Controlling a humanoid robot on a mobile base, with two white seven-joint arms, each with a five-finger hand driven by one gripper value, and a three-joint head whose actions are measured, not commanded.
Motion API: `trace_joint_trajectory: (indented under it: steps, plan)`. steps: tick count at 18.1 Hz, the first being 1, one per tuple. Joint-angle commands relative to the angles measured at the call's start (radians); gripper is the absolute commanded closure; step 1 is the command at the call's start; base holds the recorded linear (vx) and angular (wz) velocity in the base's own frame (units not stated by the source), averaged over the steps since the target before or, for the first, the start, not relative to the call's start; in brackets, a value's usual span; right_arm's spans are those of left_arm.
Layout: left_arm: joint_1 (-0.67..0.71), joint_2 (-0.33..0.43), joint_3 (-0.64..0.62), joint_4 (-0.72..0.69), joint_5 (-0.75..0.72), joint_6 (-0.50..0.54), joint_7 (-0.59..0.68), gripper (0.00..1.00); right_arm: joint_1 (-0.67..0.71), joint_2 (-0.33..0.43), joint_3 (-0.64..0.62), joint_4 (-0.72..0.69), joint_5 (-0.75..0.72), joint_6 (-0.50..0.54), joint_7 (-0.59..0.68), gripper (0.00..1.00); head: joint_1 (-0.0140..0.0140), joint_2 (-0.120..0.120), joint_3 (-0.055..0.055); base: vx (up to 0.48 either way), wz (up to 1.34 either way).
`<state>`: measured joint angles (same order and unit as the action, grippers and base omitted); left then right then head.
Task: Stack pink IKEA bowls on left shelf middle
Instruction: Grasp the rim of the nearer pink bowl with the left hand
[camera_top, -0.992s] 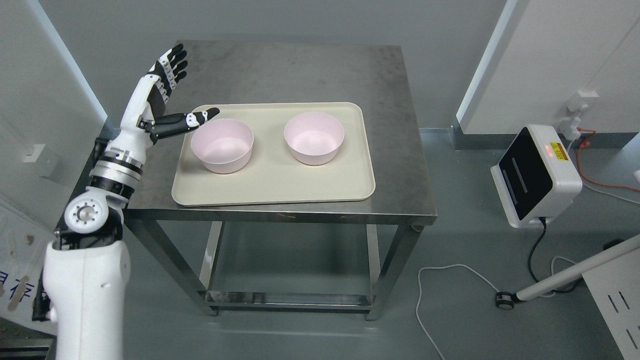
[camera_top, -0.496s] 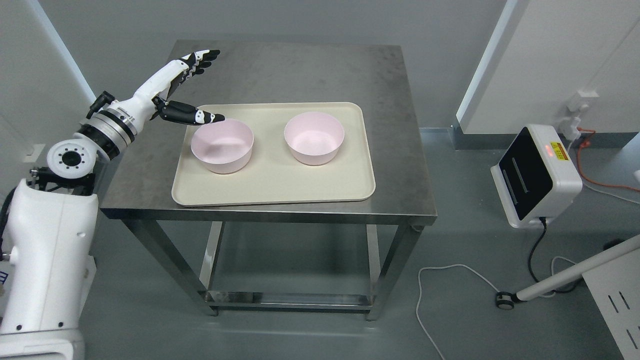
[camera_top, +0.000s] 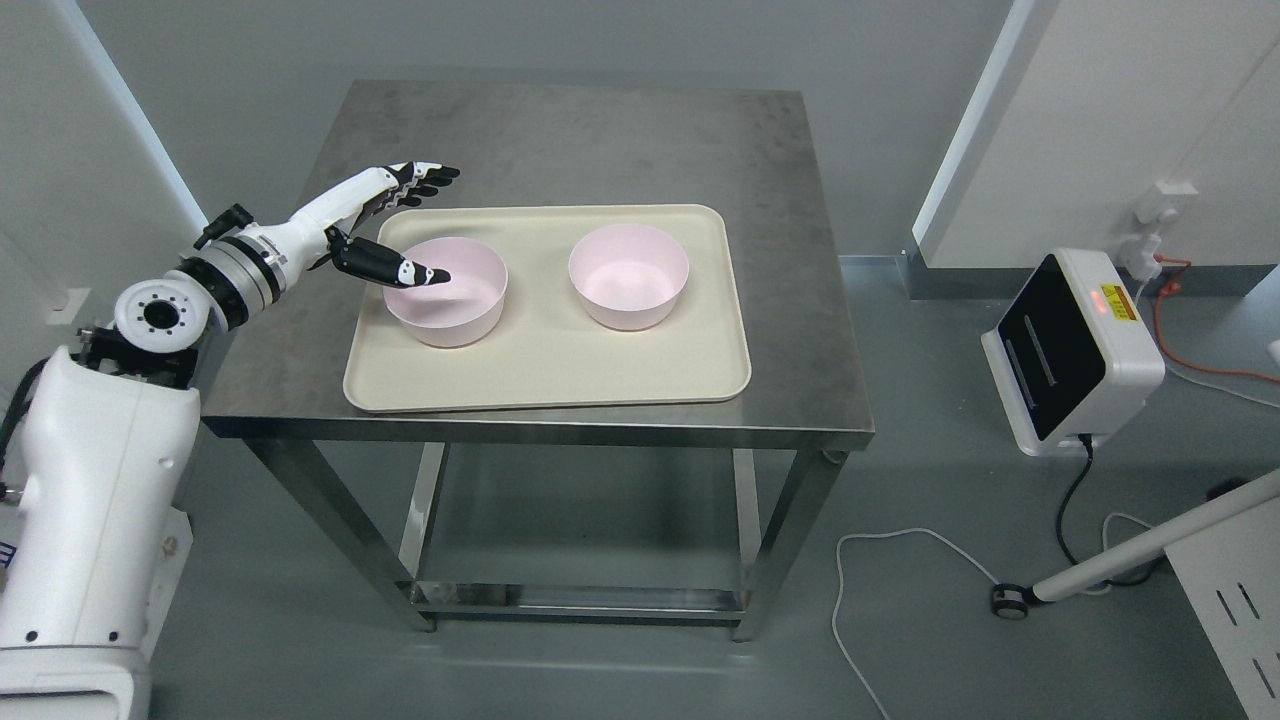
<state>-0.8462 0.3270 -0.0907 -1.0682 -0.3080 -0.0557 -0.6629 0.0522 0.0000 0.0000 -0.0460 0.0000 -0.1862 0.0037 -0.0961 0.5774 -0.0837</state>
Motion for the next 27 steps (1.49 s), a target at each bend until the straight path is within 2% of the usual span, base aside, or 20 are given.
trace_joint_trajectory:
  steps: [1, 4, 8, 18, 21, 27]
  plan:
    - [-0.059, -0.034, -0.107, 0.098, -0.039, 0.053, 0.000, 0.17, 0.000, -0.017, -0.011, 0.000, 0.008, 0.001, -0.001, 0.00, 0.0000, 0.000, 0.000, 0.000, 0.00]
    - [-0.108, -0.043, -0.110, 0.142, -0.069, 0.054, 0.003, 0.23, 0.000, -0.017, -0.011, 0.000, 0.008, 0.001, -0.001, 0.00, 0.0000, 0.000, 0.000, 0.000, 0.00]
    - [-0.106, -0.042, -0.161, 0.145, -0.105, 0.045, 0.002, 0.28, 0.000, -0.017, -0.009, 0.000, 0.008, 0.001, 0.001, 0.00, 0.0000, 0.000, 0.000, 0.000, 0.00]
    - [-0.113, -0.043, -0.176, 0.169, -0.146, 0.042, 0.011, 0.45, 0.000, -0.017, -0.009, 0.000, 0.008, 0.001, -0.001, 0.00, 0.0000, 0.000, 0.000, 0.000, 0.00]
    - [-0.123, -0.043, -0.181, 0.227, -0.183, -0.019, 0.012, 0.48, 0.000, -0.017, -0.009, 0.000, 0.008, 0.001, 0.001, 0.00, 0.0000, 0.000, 0.000, 0.000, 0.00]
    - [-0.123, -0.046, -0.161, 0.252, -0.181, -0.108, 0.034, 0.75, 0.000, -0.017, -0.009, 0.000, 0.008, 0.001, -0.001, 0.00, 0.0000, 0.000, 0.000, 0.000, 0.00]
